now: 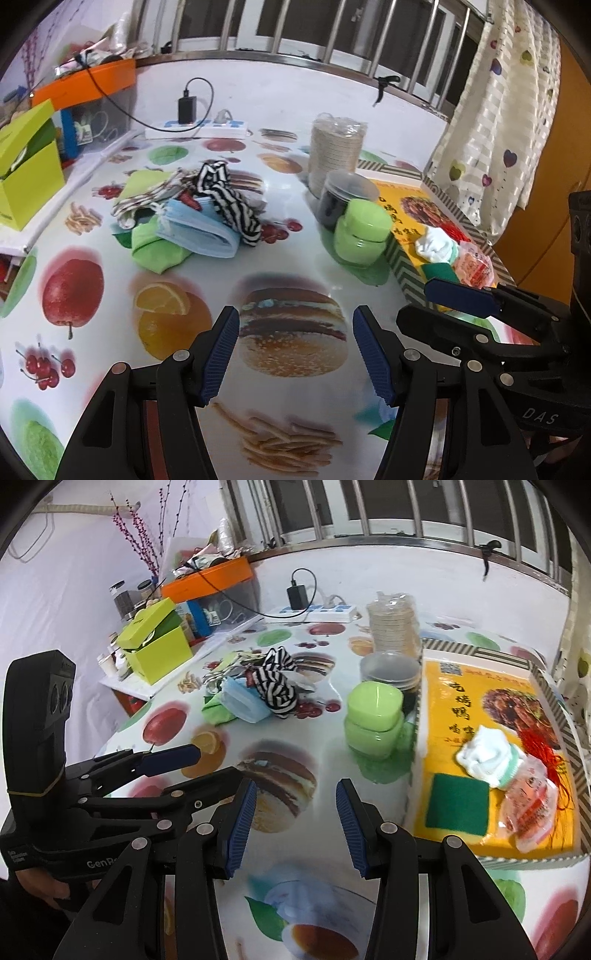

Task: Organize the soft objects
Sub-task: 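Move both open grippers away from the lid toward the cloth pile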

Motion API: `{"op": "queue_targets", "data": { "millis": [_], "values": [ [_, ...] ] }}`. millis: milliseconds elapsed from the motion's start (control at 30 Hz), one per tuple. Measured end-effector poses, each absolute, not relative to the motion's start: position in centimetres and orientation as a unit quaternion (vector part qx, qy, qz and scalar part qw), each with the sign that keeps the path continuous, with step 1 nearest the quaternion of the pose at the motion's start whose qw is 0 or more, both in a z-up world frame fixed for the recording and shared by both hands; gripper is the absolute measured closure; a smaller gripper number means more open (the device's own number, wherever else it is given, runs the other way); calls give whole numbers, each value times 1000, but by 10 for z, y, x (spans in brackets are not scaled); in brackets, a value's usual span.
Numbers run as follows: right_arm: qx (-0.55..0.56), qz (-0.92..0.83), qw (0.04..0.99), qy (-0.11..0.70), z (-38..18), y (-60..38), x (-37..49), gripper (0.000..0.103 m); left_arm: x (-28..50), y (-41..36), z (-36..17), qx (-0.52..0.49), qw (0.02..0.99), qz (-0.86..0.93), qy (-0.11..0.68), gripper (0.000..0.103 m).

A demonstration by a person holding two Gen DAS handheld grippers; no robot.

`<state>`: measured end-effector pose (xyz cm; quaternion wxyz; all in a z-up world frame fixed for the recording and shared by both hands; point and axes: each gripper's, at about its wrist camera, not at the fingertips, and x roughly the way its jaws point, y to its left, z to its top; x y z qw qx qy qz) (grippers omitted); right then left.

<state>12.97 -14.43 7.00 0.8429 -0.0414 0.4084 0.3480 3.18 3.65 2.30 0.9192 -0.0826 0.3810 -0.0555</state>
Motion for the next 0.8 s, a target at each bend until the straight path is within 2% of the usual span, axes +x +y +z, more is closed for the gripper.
{"op": "queue_targets", "data": {
  "millis": [800],
  "values": [
    [-56,376,831,406,67,-92,157,57,56,103,10,-126,914,17,385,39]
  ]
}}
